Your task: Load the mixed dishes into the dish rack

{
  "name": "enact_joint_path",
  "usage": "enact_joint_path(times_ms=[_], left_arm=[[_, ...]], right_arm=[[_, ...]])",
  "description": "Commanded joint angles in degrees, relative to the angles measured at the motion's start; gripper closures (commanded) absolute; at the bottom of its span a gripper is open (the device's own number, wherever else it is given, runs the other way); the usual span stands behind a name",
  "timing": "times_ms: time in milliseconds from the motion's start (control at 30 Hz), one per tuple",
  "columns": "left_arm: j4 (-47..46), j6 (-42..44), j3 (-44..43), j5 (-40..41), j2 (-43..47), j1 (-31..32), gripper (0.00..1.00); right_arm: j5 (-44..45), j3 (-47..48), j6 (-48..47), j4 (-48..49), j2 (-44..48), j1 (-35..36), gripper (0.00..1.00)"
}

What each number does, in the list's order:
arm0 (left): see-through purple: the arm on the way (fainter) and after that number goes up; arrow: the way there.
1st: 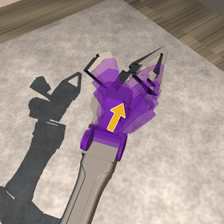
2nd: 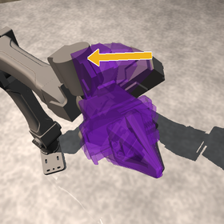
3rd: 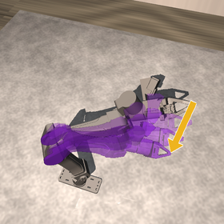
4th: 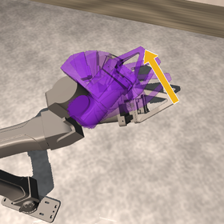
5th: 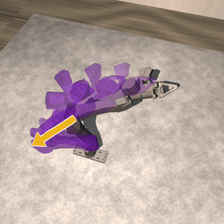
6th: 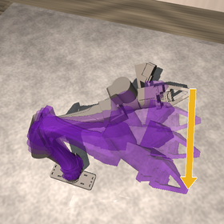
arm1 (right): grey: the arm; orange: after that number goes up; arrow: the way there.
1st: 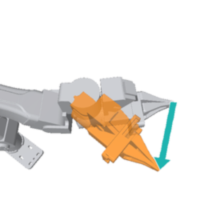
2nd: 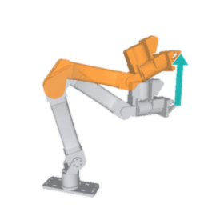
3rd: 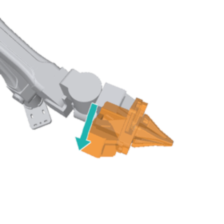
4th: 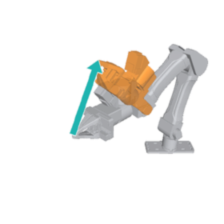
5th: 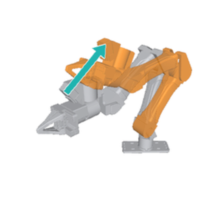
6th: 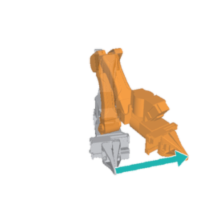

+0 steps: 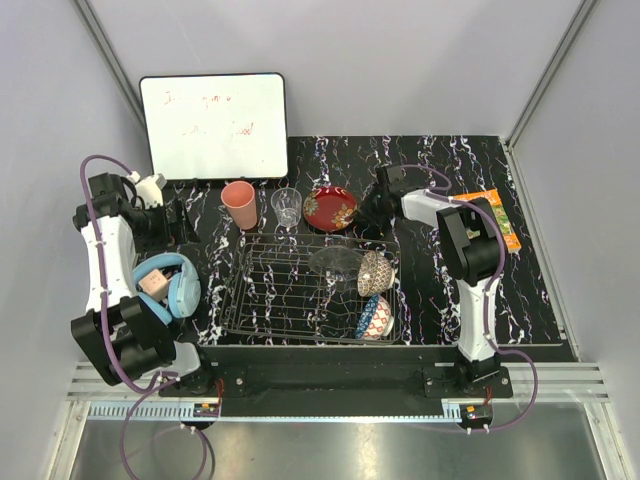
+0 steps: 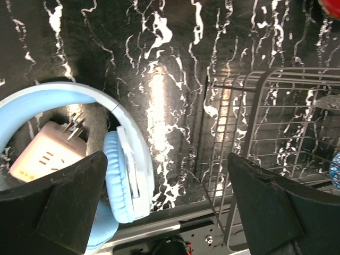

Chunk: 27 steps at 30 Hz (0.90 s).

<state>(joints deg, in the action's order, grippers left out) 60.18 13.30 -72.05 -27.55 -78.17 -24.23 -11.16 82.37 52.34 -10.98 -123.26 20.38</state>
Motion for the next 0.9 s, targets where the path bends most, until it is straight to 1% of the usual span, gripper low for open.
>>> enact_joint_path(times_ms=[0,100,133,167,333,433,600,633,700,733,767,800,833,867], left_arm=[[-0.2,0.9,0.4,3.3,1.4,-0.3,0.01],[0.2,0.4,0.0,3.4,2.0,-0.3,0.01],[0.3,0.1,-0.1,3.3,2.0,-0.3,0.01],[0.4,0.0,-0.4,3.4,2.2,-0.3,0.01],[1.5,-0.1,-1.3,3.6,1.8,-0.4,0.01],[2.3,-0.1,-1.5,3.9,1.4,-0.3,0.01],[3.4,-0.1,-1.8,3.5,0.7,-0.3,0.01],[3.5,-0.1,-1.8,3.3,0.6,-0.3,0.01],[3.9,-0.2,-2.1,2.9,0.2,-0.3,0.01],[4.1,-0.3,-2.6,2.8,-0.4,-0.3,0.01],[4.5,-0.1,-2.7,2.9,-0.8,-0.3,0.01],[4.6,-0.1,-2.9,2.9,-0.9,-0.3,0.01],[4.8,-0.1,-3.3,3.0,-1.6,-0.3,0.01],[4.9,-0.1,-3.4,3.3,-1.8,-0.4,0.01]], right_arm=[[1.7,-4.7,-0.1,-0.2,2.0,-1.6,1.0],[1.8,-5.6,-1.3,0.6,5.9,-2.3,1.0],[3.0,-5.8,-1.8,0.8,7.3,-2.4,1.0],[3.6,-5.8,-3.2,0.9,10.3,-2.5,1.0],[6.8,-3.6,-7.7,0.9,19.1,-3.6,1.0],[7.3,-2.4,-10.9,0.7,24.4,-3.9,1.0],[5.8,-3.9,-15.8,-0.4,34.1,-3.7,1.0],[5.5,-4.9,-18.9,-1.0,35.7,-3.5,1.0],[5.8,-6.1,-23.2,-2.2,41.2,-1.6,1.0],[9.5,-8.8,-31.9,-3.3,47.7,3.6,1.0],[11.7,-9.9,-35.2,-3.5,49.9,6.3,1.0],[15.8,-12.3,-40.4,-3.6,52.0,8.3,1.0],[17.0,-13.4,-42.5,-4.1,55.5,12.0,1.0],[18.4,-14.3,-44.1,-4.7,57.1,13.4,1.0]])
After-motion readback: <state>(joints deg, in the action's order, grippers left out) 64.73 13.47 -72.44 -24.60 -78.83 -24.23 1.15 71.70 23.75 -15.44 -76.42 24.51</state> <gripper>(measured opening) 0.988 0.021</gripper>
